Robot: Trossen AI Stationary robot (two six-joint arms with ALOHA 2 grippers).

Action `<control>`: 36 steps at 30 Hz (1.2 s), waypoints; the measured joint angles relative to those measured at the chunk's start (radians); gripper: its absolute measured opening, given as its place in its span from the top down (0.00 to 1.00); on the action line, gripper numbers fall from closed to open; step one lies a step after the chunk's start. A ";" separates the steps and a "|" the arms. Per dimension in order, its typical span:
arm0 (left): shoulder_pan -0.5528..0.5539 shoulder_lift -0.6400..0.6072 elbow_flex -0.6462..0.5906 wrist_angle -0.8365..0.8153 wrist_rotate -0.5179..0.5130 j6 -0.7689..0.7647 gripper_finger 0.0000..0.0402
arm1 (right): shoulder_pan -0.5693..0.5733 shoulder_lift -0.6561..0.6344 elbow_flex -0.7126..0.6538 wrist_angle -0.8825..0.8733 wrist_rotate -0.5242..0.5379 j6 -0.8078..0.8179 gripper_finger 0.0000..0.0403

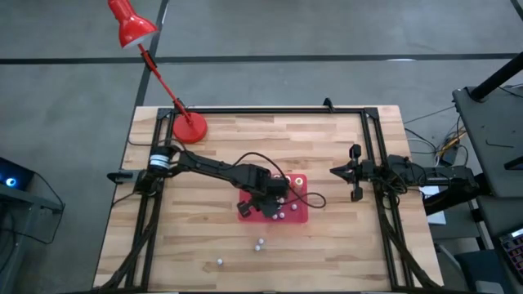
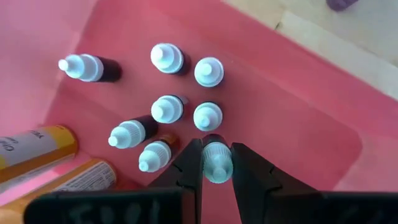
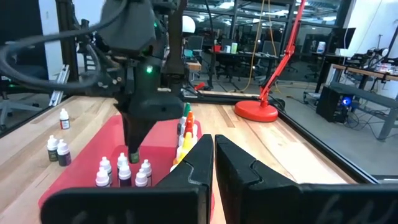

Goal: Pick & Place food coloring
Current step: Put the left small green food coloring bottle into the container

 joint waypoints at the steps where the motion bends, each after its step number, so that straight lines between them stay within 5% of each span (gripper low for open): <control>1: 0.001 0.005 0.000 0.002 0.000 0.000 0.90 | 0.000 0.000 0.000 0.000 -0.001 0.000 0.98; 36: 0.028 0.020 -0.045 0.067 0.000 0.022 0.90 | 0.000 0.000 0.000 0.000 -0.001 0.000 0.98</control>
